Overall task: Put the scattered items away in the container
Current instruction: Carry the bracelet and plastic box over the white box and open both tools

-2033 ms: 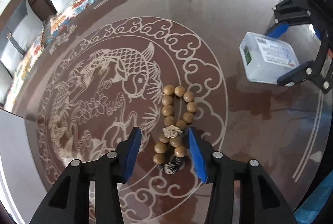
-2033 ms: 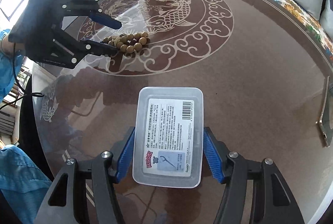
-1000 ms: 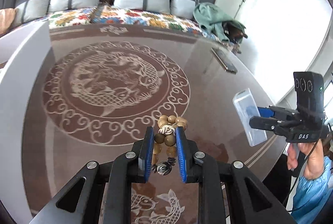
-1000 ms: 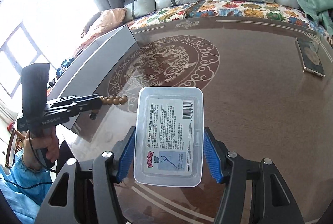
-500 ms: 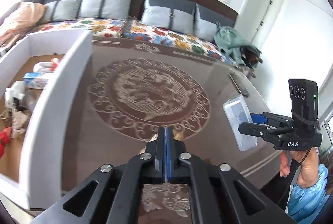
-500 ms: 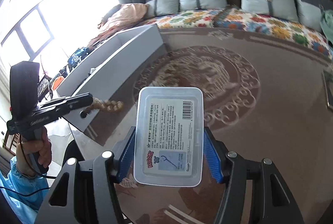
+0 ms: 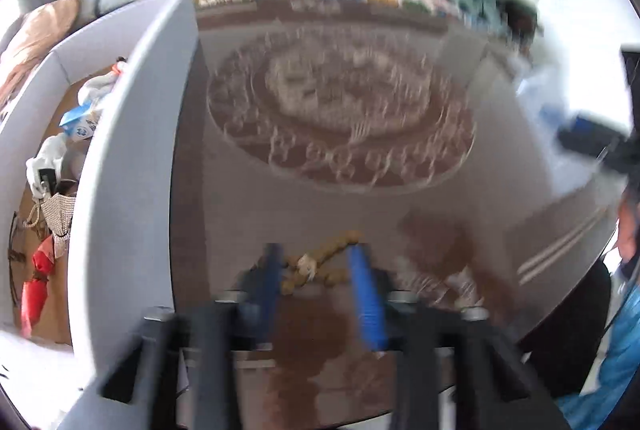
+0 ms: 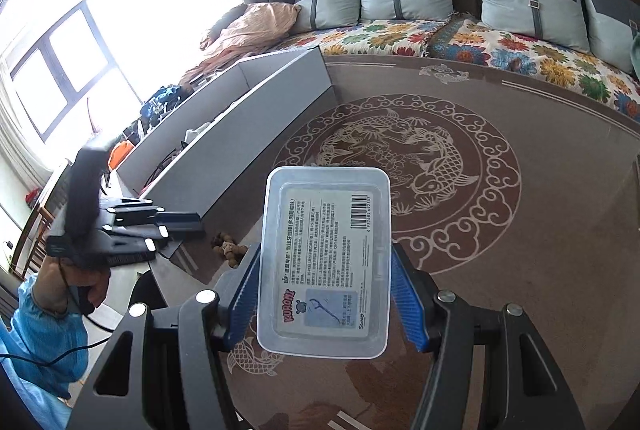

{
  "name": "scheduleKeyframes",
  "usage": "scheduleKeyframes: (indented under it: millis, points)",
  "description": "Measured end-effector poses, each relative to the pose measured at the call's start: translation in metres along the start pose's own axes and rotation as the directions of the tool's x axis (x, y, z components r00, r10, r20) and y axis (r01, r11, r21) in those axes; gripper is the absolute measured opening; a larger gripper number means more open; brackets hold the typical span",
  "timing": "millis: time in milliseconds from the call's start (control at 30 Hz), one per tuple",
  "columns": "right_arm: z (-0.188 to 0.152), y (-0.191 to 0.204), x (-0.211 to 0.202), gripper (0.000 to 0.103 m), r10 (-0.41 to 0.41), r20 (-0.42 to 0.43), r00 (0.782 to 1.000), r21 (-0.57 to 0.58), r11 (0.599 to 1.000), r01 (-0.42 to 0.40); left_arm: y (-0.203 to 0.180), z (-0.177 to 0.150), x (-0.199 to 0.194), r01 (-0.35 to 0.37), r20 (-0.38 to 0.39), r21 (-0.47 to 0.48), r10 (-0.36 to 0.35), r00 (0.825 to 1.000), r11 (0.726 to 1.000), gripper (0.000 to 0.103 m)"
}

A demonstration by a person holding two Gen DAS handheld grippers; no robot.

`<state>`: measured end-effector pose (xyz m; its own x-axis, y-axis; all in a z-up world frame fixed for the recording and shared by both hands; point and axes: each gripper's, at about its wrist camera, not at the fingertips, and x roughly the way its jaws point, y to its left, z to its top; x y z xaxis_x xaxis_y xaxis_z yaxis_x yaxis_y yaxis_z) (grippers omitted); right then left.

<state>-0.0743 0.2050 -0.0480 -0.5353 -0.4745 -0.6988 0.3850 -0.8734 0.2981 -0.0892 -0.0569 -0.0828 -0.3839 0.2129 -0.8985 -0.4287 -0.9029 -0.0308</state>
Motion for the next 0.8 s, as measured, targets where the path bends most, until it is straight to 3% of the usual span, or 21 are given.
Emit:
scheduleKeyframes:
  millis: [167, 400, 567, 633, 667, 700, 733, 800]
  points:
    - [-0.008, -0.011, -0.004, 0.061, 0.021, 0.008, 1.0, 0.028, 0.999, -0.022, -0.006, 0.0, 0.019, -0.016, -0.044, 0.043, 0.018, 0.999, 0.999, 0.062]
    - [-0.015, -0.018, -0.002, 0.061, 0.047, 0.006, 0.999, 0.045, 0.998, -0.048, -0.014, 0.002, 0.043, -0.047, -0.078, 0.068, 0.052, 0.996, 0.997, 0.062]
    - [-0.015, -0.019, -0.003, 0.061, 0.056, 0.011, 0.998, 0.049, 0.997, -0.056, -0.015, -0.002, 0.045, -0.008, -0.072, 0.055, 0.012, 0.997, 0.998, 0.068]
    - [-0.015, -0.019, -0.002, 0.061, 0.062, 0.013, 0.998, 0.051, 0.997, -0.062, -0.011, -0.002, 0.042, 0.025, -0.068, 0.024, -0.023, 0.997, 0.999, 0.056]
    - [-0.016, -0.019, -0.001, 0.061, 0.065, 0.014, 0.998, 0.052, 0.996, -0.066, -0.008, -0.001, 0.041, 0.034, -0.067, 0.007, -0.033, 0.997, 0.999, 0.022]
    - [-0.016, -0.019, -0.001, 0.061, 0.067, 0.015, 0.998, 0.054, 0.996, -0.068, -0.004, 0.0, 0.04, 0.06, -0.07, -0.02, -0.061, 0.996, 0.998, 0.008]
    - [-0.017, -0.019, -0.001, 0.061, 0.068, 0.017, 0.998, 0.056, 0.996, -0.068, 0.001, 0.0, 0.04, 0.096, -0.073, -0.05, -0.1, 0.992, 0.994, 0.008]
    - [-0.018, -0.02, -0.002, 0.061, 0.069, 0.02, 0.997, 0.061, 0.996, -0.07, -0.002, -0.002, 0.039, 0.094, -0.08, -0.039, -0.097, 0.992, 0.995, 0.008]
